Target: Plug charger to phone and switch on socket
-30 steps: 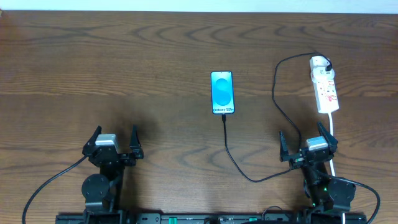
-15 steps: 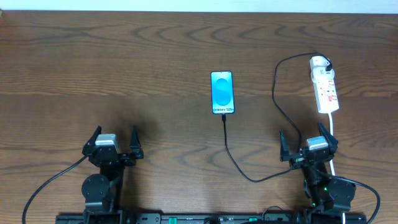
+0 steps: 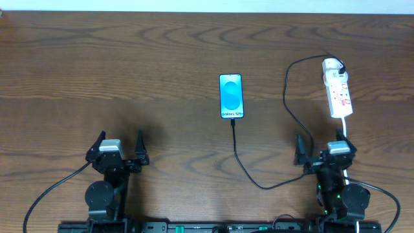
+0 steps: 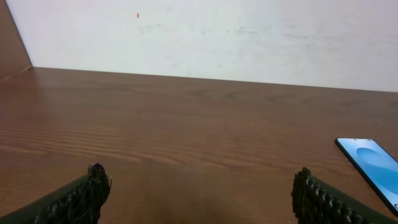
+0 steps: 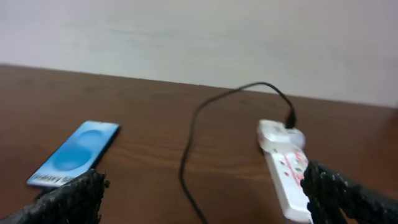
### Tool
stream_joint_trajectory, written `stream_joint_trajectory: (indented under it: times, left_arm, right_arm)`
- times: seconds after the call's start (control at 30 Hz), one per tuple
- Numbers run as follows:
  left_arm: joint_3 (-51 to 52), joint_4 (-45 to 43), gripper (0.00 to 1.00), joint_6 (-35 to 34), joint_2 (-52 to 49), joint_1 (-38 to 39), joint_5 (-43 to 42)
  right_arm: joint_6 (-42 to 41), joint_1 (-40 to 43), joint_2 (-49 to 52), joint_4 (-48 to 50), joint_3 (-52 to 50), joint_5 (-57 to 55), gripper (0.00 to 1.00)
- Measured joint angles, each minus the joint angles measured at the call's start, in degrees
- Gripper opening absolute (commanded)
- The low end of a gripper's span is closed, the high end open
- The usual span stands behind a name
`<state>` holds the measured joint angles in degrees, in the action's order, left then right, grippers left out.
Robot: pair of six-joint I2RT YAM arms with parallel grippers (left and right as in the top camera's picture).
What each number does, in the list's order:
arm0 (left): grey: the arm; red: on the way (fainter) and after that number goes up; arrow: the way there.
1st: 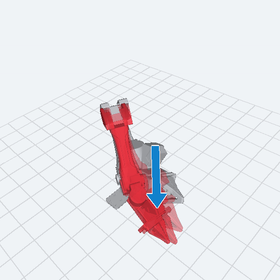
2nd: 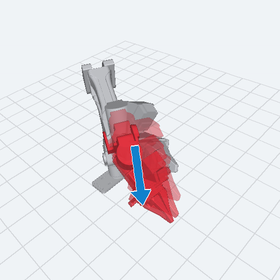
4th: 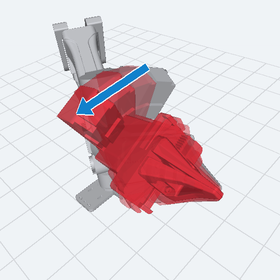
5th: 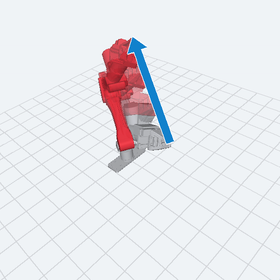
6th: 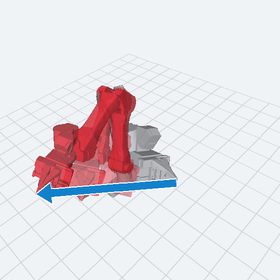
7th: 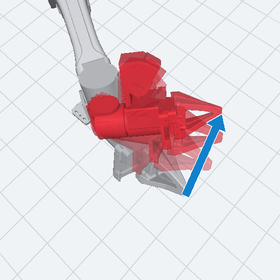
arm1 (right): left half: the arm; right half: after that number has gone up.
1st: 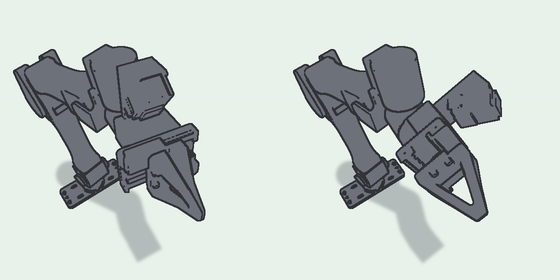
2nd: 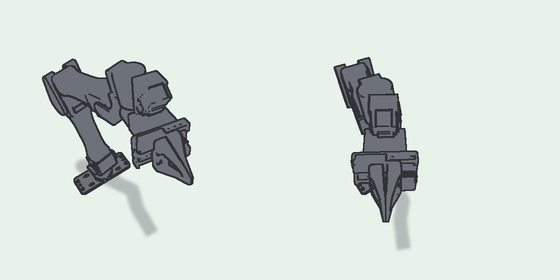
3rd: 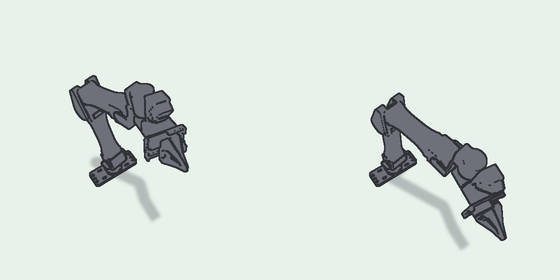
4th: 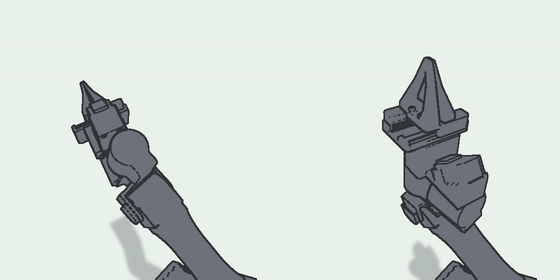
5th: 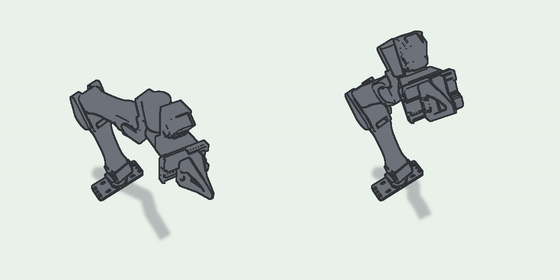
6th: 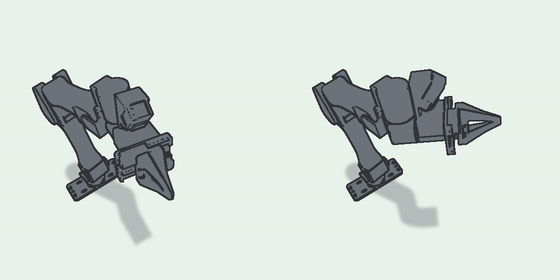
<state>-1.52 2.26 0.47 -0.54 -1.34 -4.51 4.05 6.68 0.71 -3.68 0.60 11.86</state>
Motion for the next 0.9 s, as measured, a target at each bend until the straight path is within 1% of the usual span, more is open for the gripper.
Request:
stream_joint_trajectory:
  times: [0.13,0.27,0.9]
  left_arm:
    - [0.0,0.0,0.95,0.0,0.0,0.0,0.0]
    - [0.0,0.0,0.95,0.0,0.0,0.0,0.0]
    - [0.0,0.0,0.95,0.0,0.0,0.0,0.0]
  right_arm:
    - [-2.1,-2.7,0.0,-0.3,0.0,-5.0,0.99]
    - [-2.6,-3.3,0.0,-0.5,0.0,-7.5,0.99]
    - [-3.4,-3.3,0.0,-0.6,0.0,-9.1,0.99]
